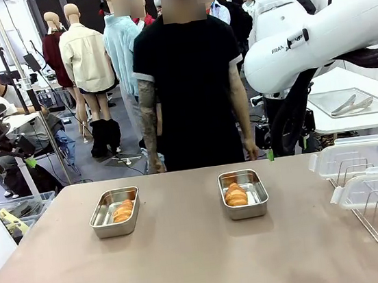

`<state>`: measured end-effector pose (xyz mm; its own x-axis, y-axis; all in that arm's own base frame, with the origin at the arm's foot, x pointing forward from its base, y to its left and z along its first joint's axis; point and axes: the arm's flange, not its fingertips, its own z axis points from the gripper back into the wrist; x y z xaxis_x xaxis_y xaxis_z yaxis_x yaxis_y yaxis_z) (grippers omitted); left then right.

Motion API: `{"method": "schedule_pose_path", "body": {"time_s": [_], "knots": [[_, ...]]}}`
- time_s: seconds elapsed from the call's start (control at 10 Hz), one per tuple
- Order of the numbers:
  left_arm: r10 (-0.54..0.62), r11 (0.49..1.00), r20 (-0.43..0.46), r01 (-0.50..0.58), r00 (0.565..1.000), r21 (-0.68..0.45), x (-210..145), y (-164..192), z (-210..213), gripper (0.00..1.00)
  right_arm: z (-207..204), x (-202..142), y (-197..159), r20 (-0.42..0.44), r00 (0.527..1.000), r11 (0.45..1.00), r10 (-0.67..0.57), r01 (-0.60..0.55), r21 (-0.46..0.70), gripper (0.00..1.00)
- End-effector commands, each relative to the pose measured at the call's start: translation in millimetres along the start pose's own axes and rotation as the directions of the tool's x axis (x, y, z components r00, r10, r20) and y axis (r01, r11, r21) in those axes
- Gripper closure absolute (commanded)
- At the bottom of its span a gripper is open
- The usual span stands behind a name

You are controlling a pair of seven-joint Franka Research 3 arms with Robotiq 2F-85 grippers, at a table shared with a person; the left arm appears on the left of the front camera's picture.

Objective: Place the bread in airtight containers.
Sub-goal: Pick up one Airtight Container lid and hand it to the human.

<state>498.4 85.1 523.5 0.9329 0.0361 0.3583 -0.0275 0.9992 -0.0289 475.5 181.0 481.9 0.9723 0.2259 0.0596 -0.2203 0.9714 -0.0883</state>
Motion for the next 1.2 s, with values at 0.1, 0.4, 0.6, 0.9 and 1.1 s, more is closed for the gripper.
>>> {"method": "schedule_pose_path", "body": {"time_s": [0.1, 0.4, 0.6, 0.9, 1.1], "knots": [[0.008, 1.000, 0.002, -0.008, 1.000, 0.002, -0.5, 1.5, 1.5, 0.00, -0.3, 2.1, 0.9, -0.001, 1.000, 1.000, -0.006, 0.006, 0.006, 0.00], [0.008, 1.000, 0.002, -0.008, 1.000, 0.002, -0.5, 1.5, 1.5, 0.00, -0.3, 2.1, 0.9, -0.001, 1.000, 1.000, -0.006, 0.006, 0.006, 0.00], [0.008, 1.000, 0.002, -0.008, 1.000, 0.002, -0.5, 1.5, 1.5, 0.00, -0.3, 2.1, 0.9, -0.001, 1.000, 1.000, -0.006, 0.006, 0.006, 0.00], [0.008, 1.000, 0.002, -0.008, 1.000, 0.002, -0.5, 1.5, 1.5, 0.00, -0.3, 2.1, 0.9, -0.001, 1.000, 1.000, -0.006, 0.006, 0.006, 0.00], [0.008, 1.000, 0.002, -0.008, 1.000, 0.002, -0.5, 1.5, 1.5, 0.00, -0.3, 2.1, 0.9, -0.001, 1.000, 1.000, -0.006, 0.006, 0.006, 0.00]]}}
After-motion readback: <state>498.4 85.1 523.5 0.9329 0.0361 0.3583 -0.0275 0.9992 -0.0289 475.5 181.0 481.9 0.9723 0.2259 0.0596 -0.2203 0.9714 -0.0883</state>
